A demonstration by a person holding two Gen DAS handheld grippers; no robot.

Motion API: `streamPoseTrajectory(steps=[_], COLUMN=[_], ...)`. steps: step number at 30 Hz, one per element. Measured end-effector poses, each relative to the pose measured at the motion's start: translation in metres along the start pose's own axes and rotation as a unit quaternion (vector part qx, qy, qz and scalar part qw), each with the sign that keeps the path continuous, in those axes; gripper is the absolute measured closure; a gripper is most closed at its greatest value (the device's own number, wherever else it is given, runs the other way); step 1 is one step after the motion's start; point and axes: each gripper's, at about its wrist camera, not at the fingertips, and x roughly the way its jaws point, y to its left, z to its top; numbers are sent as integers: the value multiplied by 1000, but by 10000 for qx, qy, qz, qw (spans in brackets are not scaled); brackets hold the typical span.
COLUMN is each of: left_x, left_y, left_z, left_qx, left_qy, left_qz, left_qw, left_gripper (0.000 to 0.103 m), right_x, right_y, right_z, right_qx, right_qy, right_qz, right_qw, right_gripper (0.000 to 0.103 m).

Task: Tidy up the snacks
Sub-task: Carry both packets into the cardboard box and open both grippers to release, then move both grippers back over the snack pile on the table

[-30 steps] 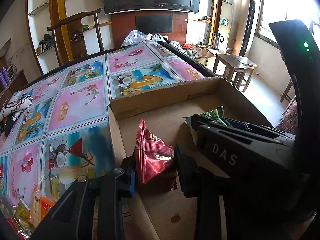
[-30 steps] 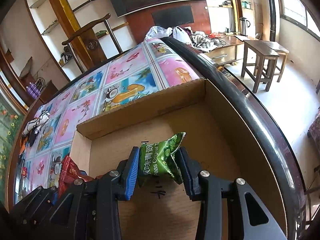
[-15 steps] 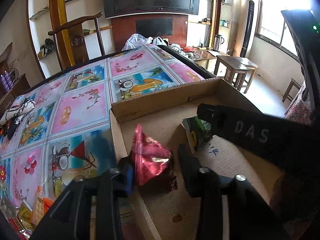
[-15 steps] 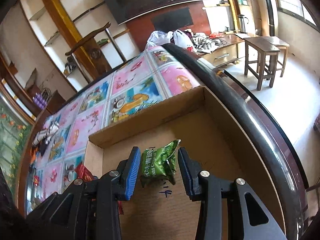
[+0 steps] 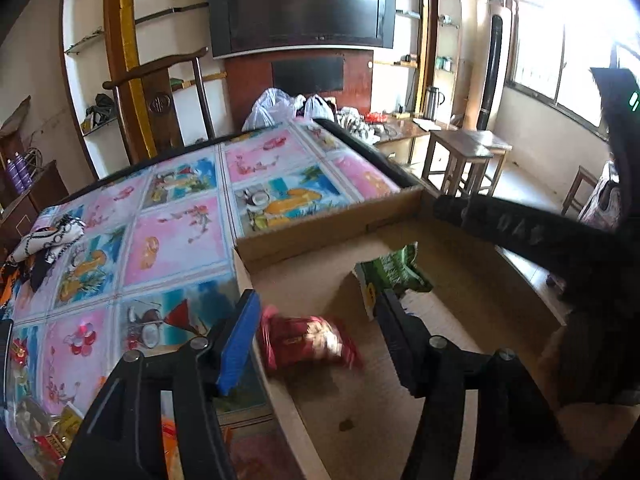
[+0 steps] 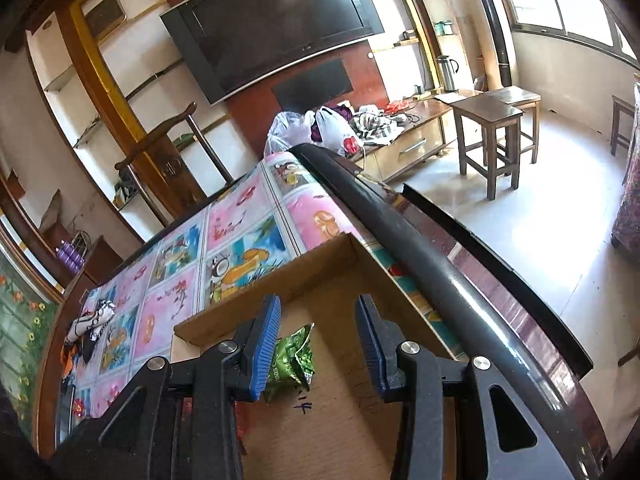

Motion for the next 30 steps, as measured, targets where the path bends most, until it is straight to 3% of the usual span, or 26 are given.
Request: streamPoseTrajectory(steps=[8, 14, 18, 22, 27, 30], left_x=[-47, -91, -111, -114, -99, -95], left_y=[27, 71, 111, 148, 175, 179], left_z=[-16, -59, -90, -104, -105, -108], left_qx=[-20, 165, 253, -102, -553, -533], left_qy=[-58, -272, -370, -344, -70, -24], left_qz=[224, 924, 1532, 1846, 1729, 1892], left_qw=[9997, 9952, 9872, 9822, 9834, 9805], left_gripper=[41, 35, 33, 33, 33, 33], right_x=[-12, -21, -27, -32, -36, -35], right_y=[11, 32, 48, 58, 57, 59], right_z=[-1, -11, -20, -26, -27, -28], right_qx=[-300, -773, -1134, -1350, -1284, -1264], right_qy=[-233, -501, -713, -797, -739, -623], right_qz=[67, 214, 284, 452, 1086, 1350], right_qw=[9993, 9955, 9906, 9866, 9830, 9808], right_gripper=[61, 61, 61, 61, 61, 61])
